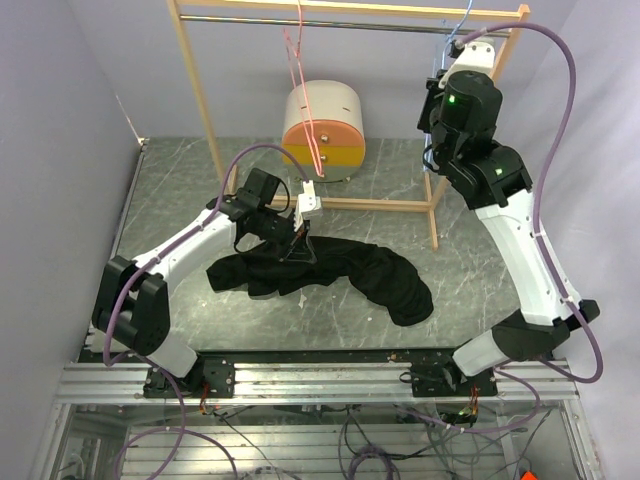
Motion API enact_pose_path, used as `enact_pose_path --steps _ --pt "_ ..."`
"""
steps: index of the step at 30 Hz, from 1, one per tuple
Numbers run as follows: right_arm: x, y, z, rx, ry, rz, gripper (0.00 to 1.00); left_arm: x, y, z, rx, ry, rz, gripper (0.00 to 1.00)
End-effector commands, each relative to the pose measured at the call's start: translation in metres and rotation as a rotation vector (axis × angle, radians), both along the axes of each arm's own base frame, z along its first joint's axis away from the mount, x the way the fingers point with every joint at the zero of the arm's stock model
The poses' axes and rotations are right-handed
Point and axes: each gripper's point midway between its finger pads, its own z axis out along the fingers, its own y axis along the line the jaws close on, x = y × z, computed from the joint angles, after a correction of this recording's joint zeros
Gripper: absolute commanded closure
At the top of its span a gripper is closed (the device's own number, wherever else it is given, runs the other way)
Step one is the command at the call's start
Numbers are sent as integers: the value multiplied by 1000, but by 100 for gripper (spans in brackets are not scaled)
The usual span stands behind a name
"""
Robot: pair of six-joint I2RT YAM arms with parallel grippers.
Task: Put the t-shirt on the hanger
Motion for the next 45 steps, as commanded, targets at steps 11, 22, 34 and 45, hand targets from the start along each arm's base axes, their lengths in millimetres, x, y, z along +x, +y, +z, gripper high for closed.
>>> enact_pose_path --steps 11,22,34,45 --pt "-34 14 1 11 14 189 100 11 -6 6 -6 -59 14 93" --pt "-68 16 -17 -43 145 314 100 23 -4 6 27 -93 47 93" --pt "-119 24 -89 -100 417 501 100 51 3 27 126 -154 137 93" --pt "-151 35 -129 -219 527 729 100 66 54 -3 375 -322 174 93"
